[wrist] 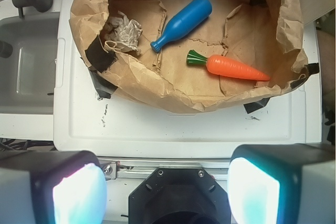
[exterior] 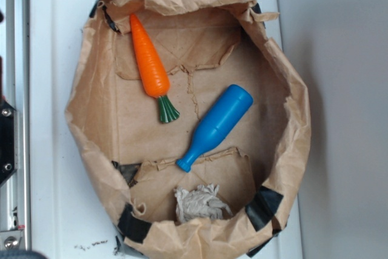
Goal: Grab the carrot.
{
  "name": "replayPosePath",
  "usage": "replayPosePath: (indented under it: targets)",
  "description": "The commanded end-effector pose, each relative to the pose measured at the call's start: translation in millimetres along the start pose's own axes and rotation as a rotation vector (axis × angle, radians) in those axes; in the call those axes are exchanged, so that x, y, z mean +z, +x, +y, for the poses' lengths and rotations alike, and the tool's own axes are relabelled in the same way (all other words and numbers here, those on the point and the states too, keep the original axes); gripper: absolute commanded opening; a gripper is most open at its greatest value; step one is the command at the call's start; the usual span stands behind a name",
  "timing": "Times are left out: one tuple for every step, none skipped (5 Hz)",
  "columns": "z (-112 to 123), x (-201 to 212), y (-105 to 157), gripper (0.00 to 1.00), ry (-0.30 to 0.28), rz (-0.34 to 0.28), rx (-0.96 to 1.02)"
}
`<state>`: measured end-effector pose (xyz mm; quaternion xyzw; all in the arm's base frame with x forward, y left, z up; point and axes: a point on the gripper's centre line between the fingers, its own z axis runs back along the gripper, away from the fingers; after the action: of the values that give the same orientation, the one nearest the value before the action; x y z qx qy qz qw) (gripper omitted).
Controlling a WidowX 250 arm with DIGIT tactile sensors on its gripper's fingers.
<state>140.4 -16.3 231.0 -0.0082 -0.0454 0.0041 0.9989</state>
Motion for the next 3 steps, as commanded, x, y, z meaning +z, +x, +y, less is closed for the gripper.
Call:
replayPosePath:
  targets:
    - [2.6, 7.9, 4.4, 1.00, -0.001, -0.032, 0.021]
    - [13.1, -4.4, 23.7, 1.00, -0.014, -0.021, 0.081]
    - [19.0, -10.6, 39.9, 1.00, 0.011, -0.031, 0.125]
